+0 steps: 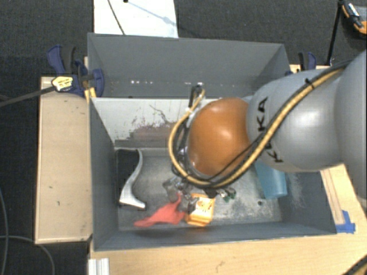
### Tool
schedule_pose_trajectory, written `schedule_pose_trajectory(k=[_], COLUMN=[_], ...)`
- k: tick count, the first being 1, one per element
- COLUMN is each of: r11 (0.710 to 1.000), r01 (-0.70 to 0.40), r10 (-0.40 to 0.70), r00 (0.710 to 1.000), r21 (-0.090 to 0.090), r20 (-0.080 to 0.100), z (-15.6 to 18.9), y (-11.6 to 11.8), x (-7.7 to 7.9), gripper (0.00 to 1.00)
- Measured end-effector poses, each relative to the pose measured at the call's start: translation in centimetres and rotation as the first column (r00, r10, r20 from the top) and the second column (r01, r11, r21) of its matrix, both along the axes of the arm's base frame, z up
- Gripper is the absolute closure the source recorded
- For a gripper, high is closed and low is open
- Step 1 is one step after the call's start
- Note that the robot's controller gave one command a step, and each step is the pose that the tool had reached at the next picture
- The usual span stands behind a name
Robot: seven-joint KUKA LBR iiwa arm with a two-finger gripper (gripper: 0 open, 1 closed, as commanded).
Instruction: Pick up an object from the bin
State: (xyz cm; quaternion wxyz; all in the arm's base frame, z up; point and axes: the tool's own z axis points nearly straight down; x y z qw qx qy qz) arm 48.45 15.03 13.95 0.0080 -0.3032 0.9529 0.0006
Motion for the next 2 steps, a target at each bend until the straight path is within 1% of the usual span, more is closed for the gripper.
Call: schedule_pose_trajectory(k=[1,2], r11=[0.996,0.996], r01=[-0.089,-0.094], r10=[0.089,0.093], r00=[0.996,0.995], r21=[-0.006,-0.004], r20=[-0.010,-0.022], z=[-6.3,-2.4], y=[2.1,-1.1], x=[1.0,0.1], gripper=[1.00,1.00])
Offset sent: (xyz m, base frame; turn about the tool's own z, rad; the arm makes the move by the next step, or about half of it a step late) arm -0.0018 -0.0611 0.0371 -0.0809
